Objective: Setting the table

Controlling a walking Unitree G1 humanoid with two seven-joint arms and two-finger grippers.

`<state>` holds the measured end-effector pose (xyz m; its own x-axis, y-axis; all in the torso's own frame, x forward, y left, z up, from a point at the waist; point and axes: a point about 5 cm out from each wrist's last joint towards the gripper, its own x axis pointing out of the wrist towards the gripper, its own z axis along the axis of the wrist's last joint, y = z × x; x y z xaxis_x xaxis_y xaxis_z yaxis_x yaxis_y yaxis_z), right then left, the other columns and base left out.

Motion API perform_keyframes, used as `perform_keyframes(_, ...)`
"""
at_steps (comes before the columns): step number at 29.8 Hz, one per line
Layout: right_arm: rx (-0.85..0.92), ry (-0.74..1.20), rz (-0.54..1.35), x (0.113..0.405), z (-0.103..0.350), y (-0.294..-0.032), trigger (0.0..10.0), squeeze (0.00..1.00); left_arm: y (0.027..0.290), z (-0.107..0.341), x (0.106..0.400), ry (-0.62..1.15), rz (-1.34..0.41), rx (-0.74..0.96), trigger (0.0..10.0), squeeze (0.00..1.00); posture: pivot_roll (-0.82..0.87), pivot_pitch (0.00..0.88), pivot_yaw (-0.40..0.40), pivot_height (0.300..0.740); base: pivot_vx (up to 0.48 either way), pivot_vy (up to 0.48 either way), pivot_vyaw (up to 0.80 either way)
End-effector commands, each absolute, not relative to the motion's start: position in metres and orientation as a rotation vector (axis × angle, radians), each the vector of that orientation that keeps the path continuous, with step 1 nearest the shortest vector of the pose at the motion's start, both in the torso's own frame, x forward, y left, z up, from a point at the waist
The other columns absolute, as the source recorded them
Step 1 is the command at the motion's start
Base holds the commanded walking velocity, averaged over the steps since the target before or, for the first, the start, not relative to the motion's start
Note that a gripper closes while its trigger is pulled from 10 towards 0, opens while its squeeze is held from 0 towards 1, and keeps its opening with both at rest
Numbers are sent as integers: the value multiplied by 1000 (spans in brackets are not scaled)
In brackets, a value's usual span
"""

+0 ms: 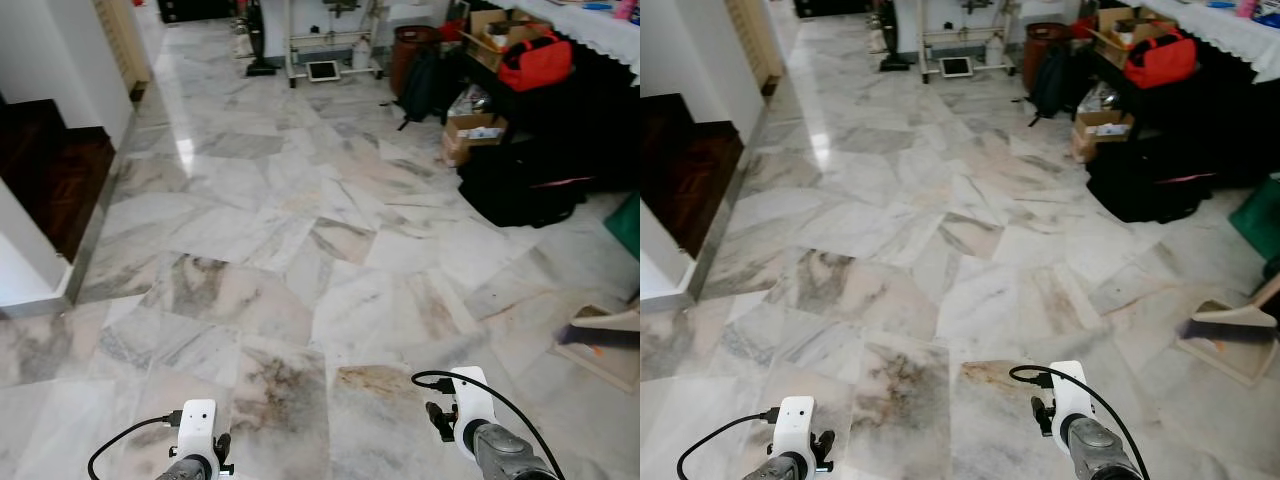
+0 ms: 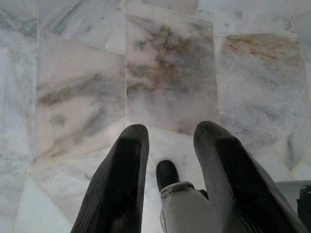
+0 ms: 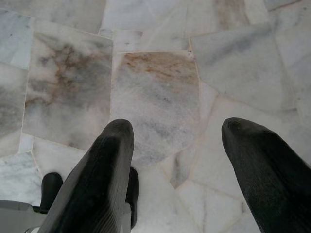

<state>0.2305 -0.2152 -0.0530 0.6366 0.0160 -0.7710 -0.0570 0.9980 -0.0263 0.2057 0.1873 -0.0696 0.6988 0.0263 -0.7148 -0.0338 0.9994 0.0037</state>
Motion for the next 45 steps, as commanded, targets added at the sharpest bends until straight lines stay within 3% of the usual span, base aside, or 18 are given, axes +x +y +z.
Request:
perform_keyframes(1,-59,877,48,234,-51,-215,10000,0,189,-69,207,797,36,-11,10000,0,-14,0,1,740,0,0,-688)
perform_keyframes(45,-78,882,55,236,-50,-215,10000,0,188,-68,209,812,8,30,10000,0,-36,0,11,740,0,-19,-694)
